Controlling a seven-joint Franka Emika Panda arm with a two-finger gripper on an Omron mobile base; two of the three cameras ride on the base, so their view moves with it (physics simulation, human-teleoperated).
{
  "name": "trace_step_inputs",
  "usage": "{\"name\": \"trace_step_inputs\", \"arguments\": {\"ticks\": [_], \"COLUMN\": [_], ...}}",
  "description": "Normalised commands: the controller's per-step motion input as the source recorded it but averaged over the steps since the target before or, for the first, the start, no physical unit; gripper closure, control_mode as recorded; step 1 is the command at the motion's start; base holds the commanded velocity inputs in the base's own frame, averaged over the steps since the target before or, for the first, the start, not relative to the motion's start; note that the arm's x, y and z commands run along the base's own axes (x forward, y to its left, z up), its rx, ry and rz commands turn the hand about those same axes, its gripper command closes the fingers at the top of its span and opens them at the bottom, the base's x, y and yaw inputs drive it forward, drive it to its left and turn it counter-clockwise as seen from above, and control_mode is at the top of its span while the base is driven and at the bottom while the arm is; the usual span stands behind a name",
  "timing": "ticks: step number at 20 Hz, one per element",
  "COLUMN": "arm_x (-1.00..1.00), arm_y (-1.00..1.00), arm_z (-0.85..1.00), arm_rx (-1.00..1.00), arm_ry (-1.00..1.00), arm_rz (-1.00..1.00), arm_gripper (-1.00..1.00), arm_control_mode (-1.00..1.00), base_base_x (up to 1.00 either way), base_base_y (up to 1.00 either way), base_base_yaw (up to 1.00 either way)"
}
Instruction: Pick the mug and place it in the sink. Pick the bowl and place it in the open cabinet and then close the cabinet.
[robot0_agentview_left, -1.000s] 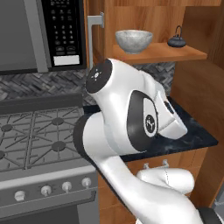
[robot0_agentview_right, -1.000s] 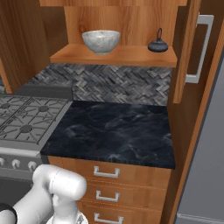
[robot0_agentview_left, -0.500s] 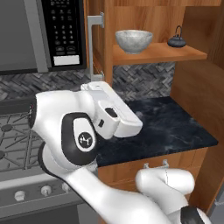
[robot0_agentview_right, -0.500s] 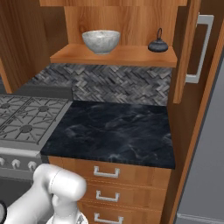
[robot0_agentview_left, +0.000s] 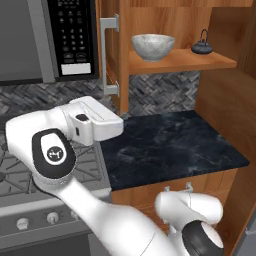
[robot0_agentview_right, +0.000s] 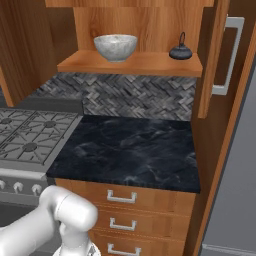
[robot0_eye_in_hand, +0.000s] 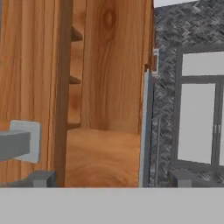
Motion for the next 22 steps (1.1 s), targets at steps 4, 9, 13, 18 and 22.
{"name": "trace_step_inputs", "arguments": {"ticks": [4, 9, 13, 18, 22], "arm_x": [0.59, 0.30, 0.10, 0.34, 0.47], "arm_y": [0.31, 0.06, 0.00, -0.06, -0.08], "arm_z": [0.00, 0.10, 0.23, 0.10, 0.00], "arm_rx": [-0.25, -0.19, -0.12, -0.06, -0.03], "arm_ry": [0.12, 0.10, 0.06, 0.06, 0.04], "arm_rz": [0.00, -0.01, 0.00, 0.00, 0.00], "arm_gripper": [-1.00, -1.00, -1.00, -1.00, -1.00], "arm_control_mode": [-1.00, -1.00, -1.00, -1.00, -1.00], "base_base_x": [0.00, 0.00, 0.00, 0.00, 0.00], "base_base_y": [0.00, 0.00, 0.00, 0.00, 0.00], "base_base_yaw": [0.00, 0.00, 0.00, 0.00, 0.00]}}
